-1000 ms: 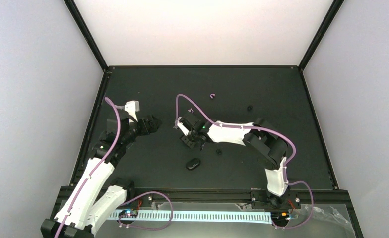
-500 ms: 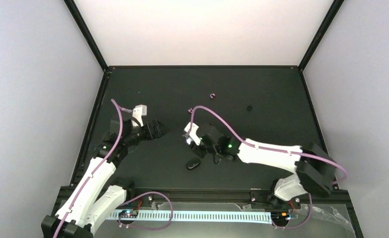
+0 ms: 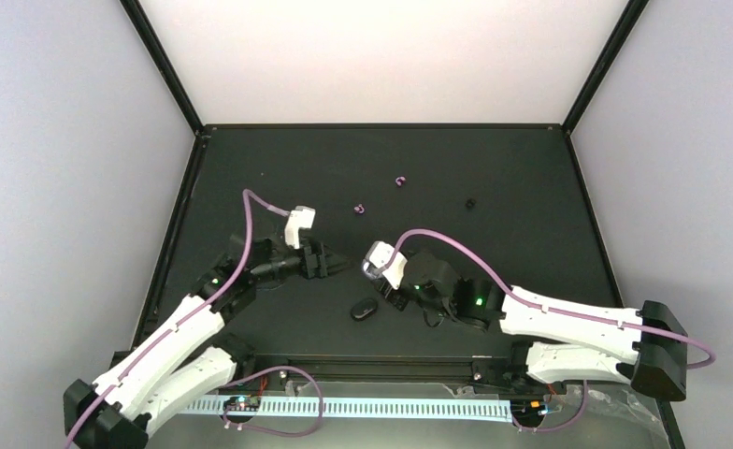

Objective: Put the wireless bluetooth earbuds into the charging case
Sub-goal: Pick up the charging case at the center of the board.

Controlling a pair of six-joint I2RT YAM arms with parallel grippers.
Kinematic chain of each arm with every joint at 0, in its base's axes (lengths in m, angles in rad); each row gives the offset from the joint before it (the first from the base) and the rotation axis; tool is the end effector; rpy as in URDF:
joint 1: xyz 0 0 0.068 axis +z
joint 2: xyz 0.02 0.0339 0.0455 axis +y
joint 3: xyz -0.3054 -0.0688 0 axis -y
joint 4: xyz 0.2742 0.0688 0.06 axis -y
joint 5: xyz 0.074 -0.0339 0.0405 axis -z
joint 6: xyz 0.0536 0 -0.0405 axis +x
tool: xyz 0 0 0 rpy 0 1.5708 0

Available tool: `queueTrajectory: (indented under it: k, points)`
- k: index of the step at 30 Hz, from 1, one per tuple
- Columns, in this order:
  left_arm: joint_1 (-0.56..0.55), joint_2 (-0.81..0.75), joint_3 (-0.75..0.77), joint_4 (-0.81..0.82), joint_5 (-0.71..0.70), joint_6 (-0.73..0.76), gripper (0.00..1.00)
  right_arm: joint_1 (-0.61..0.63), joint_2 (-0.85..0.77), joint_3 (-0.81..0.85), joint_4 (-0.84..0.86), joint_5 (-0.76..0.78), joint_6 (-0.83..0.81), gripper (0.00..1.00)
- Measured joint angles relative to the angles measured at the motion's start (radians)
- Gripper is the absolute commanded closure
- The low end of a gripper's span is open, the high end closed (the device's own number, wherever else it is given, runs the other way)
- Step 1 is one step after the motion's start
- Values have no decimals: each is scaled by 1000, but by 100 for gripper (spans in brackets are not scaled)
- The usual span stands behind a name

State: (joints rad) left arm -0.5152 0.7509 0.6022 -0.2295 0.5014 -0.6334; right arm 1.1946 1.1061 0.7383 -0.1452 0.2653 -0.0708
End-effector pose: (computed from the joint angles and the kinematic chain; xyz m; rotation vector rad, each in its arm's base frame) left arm 0.1520 -0.1157 0.2959 0.2382 2.0988 -1.2147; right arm 0.1123 0.2461 0.2822 -1.1013 1.7768 0.4136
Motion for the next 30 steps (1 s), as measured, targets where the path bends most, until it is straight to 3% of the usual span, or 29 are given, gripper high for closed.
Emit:
queueTrajectory:
  k: [10, 30]
  points:
    - [-135, 135, 40, 22, -8, 14, 25, 24, -40, 0, -24, 6, -29, 62]
    - [-175, 214, 63, 105, 54, -1, 36, 40, -31, 0, -3, 6, -51, 62]
